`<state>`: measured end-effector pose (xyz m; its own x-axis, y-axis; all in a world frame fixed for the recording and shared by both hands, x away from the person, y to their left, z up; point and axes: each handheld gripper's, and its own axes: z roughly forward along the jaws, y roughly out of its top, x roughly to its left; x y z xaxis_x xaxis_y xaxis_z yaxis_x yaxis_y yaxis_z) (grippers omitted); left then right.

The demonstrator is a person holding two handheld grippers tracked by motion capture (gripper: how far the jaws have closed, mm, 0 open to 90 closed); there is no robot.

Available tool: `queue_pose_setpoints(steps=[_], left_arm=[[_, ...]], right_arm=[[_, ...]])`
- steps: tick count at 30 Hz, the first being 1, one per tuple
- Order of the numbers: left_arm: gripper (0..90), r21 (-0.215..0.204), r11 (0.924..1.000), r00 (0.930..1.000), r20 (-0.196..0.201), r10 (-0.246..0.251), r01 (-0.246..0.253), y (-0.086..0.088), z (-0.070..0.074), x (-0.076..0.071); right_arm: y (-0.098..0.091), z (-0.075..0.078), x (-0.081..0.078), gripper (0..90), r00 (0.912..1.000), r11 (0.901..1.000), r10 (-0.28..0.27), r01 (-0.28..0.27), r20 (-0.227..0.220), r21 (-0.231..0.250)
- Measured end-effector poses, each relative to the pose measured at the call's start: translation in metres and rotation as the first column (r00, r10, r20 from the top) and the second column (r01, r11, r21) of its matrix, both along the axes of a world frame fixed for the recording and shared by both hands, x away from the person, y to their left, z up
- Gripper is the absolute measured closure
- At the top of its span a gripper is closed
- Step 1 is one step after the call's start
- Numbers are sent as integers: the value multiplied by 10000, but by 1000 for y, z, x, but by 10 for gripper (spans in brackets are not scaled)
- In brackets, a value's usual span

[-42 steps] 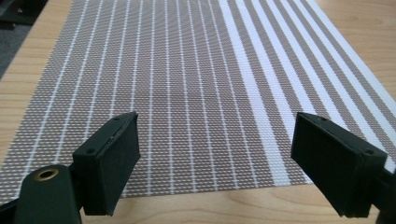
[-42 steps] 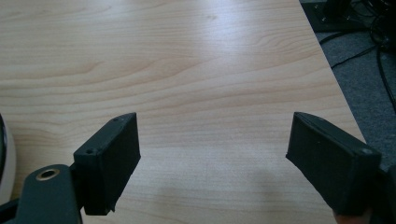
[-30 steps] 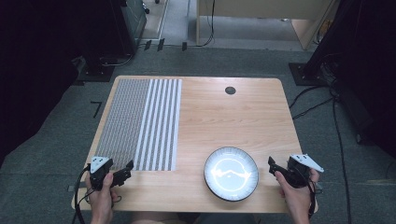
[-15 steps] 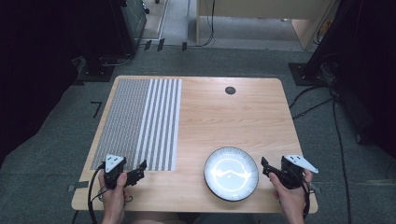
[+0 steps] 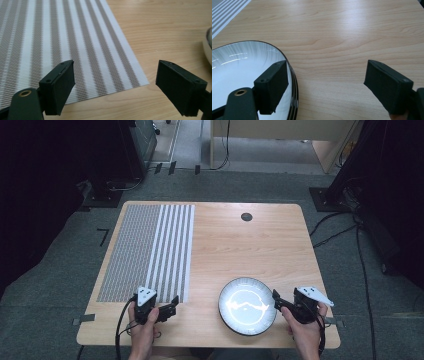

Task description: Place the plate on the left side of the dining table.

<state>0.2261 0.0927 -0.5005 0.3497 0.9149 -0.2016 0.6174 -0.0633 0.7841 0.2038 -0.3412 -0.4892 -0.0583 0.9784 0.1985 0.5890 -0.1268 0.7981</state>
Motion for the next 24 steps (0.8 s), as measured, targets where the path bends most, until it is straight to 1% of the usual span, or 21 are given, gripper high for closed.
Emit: queue_pose_setpoints(steps=[1,6,9,12,15,18,20,22,24], left_arm=[[155,-30,9999,9999,7,-123,123,-7,0,-2],[155,-92,9989,9990,-2,-453,453,-26,0,-4],[155,27,9982,9982,39,-606,606,-38,0,-4],[155,130,9968,9968,109,-789,788,-50,1,-4],[155,54,9954,9953,157,-960,959,-60,3,-4],[155,-262,9943,9945,219,-1026,1032,-66,4,-3],[156,-283,9943,9946,189,-1023,1028,-72,5,-2],[156,-313,9932,9935,219,-1118,1124,-77,6,-2],[168,-193,9935,9935,236,-1115,1120,-85,8,-2]], right_arm=[[1,0,0,186,10000,10000,31,-31,-9,-10],[7,-1,0,182,9999,10000,75,-75,-82,-41],[10,-1,0,170,10000,9999,-5,4,-87,-144],[12,0,-1,170,10000,10000,7,-7,-53,-85],[13,0,-1,170,9999,9999,93,-94,-73,-50],[16,0,-1,172,9998,9998,195,-195,-81,-32],[17,0,-1,174,9997,9998,220,-220,-103,12],[18,-1,-1,180,9997,9997,232,-231,-121,53],[20,-1,0,200,9995,9997,239,-237,-216,54]])
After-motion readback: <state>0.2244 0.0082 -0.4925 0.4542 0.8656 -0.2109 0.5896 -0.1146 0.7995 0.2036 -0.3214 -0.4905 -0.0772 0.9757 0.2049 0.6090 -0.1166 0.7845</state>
